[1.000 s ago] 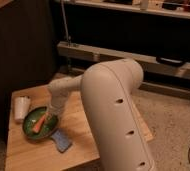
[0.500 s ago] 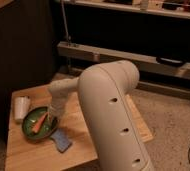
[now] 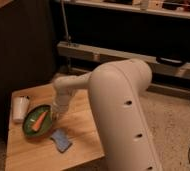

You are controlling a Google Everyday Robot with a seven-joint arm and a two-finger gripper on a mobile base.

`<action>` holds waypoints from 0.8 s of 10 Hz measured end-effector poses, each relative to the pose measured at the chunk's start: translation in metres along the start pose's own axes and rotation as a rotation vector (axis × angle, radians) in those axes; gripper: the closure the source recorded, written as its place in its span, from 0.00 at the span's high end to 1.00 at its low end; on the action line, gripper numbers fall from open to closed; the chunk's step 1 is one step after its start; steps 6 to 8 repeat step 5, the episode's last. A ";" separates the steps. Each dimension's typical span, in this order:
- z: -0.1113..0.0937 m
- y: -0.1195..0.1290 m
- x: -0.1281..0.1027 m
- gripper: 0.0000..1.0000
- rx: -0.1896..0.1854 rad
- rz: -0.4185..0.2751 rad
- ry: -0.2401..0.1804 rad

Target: Pick up the ceramic bowl

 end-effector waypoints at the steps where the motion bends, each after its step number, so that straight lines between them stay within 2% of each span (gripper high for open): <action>1: -0.025 0.000 -0.002 0.00 -0.040 -0.008 -0.035; 3: -0.083 -0.008 -0.003 0.00 -0.170 -0.046 -0.125; 5: -0.135 -0.029 0.000 0.00 -0.375 -0.109 -0.220; 8: -0.135 -0.029 0.000 0.00 -0.375 -0.109 -0.220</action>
